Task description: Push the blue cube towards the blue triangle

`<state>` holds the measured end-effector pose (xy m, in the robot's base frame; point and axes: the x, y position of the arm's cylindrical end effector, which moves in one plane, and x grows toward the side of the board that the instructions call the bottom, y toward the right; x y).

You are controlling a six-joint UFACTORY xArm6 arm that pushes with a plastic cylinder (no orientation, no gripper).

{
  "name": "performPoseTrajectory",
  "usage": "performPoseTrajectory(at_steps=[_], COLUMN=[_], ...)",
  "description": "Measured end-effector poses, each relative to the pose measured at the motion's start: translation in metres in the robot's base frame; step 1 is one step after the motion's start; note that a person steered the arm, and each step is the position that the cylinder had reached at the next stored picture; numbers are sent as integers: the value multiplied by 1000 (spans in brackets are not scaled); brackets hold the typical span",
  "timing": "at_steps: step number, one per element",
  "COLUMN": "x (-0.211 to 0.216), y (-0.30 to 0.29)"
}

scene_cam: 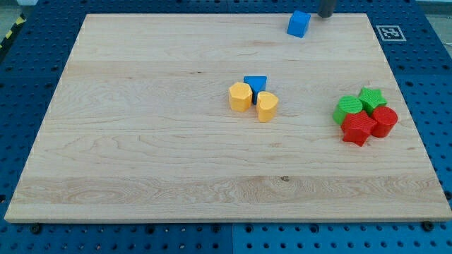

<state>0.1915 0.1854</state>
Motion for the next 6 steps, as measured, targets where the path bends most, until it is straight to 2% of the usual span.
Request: performPoseTrajectory(at_steps=[1, 3, 6], x=[5, 52, 92], y=[-36, -29, -36])
